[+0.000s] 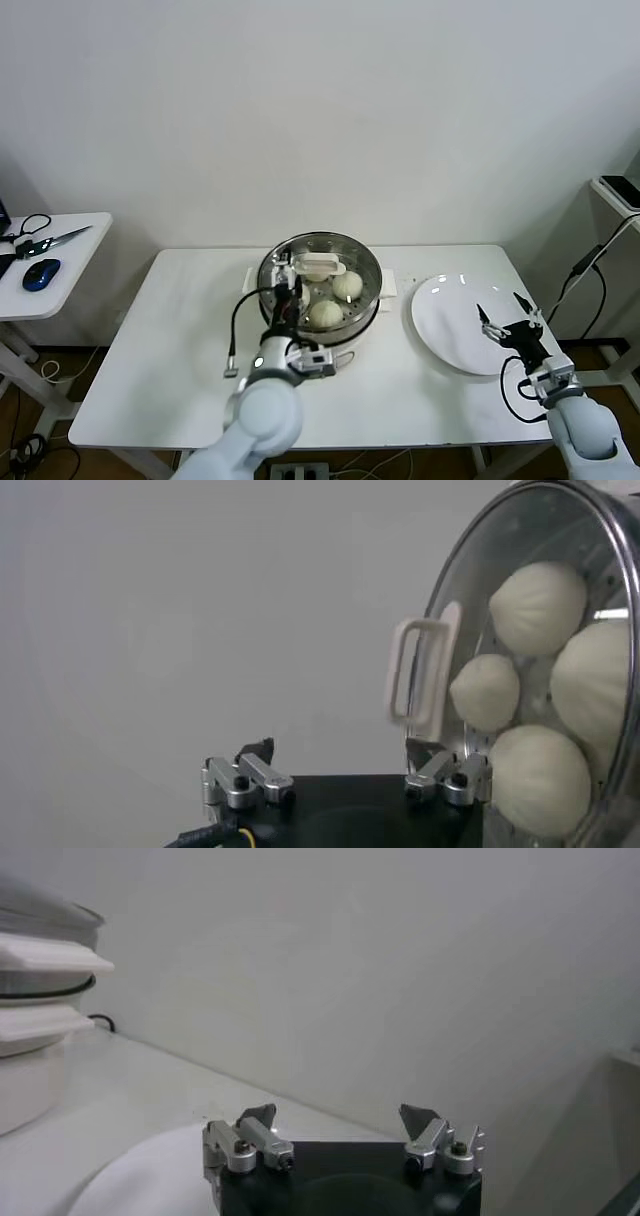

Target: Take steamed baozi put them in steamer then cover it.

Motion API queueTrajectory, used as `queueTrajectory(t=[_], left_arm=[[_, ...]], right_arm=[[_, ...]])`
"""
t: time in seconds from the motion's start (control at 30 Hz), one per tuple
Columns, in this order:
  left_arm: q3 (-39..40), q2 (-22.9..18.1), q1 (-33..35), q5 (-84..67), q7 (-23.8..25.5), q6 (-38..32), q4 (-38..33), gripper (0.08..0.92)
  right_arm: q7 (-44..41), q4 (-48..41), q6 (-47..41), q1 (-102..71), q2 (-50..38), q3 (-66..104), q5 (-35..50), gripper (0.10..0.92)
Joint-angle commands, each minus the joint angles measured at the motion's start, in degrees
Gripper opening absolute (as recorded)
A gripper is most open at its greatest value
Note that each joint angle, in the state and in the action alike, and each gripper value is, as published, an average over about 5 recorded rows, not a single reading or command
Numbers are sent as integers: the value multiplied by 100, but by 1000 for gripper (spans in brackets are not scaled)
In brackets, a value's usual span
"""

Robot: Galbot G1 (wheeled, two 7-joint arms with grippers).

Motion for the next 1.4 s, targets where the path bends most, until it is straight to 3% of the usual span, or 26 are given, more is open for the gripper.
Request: queueTrajectory(t=[0.03, 0.13, 0.27, 0.53, 0.83, 1.4], left_arm=[[-1776, 294, 1756, -2163, -1545, -1299, -1279, 823], [-2734, 151, 2334, -4004, -2146, -2483, -1318, 823], [-3802, -123, 2854, -5492, -2477, -3937, -983, 823], [-4926, -409, 3093, -7731, -2461, -5489, 368, 823], [-4888, -468, 3063, -8456, -2122, -5647, 1084, 823], [-4881, -454, 3170, -8323, -1974, -5329, 1001, 823]], right_arm=[[-10, 256, -207, -147, -18, 50, 316, 823], [-17, 274, -137, -207, 10, 104, 451, 823], [-22, 293, -50, -274, 53, 129, 526, 823], [-46, 373, -6, -308, 174, 92, 604, 823], [-240, 460, 88, -422, 243, 72, 634, 823], [-315, 382, 105, -328, 320, 65, 750, 823]])
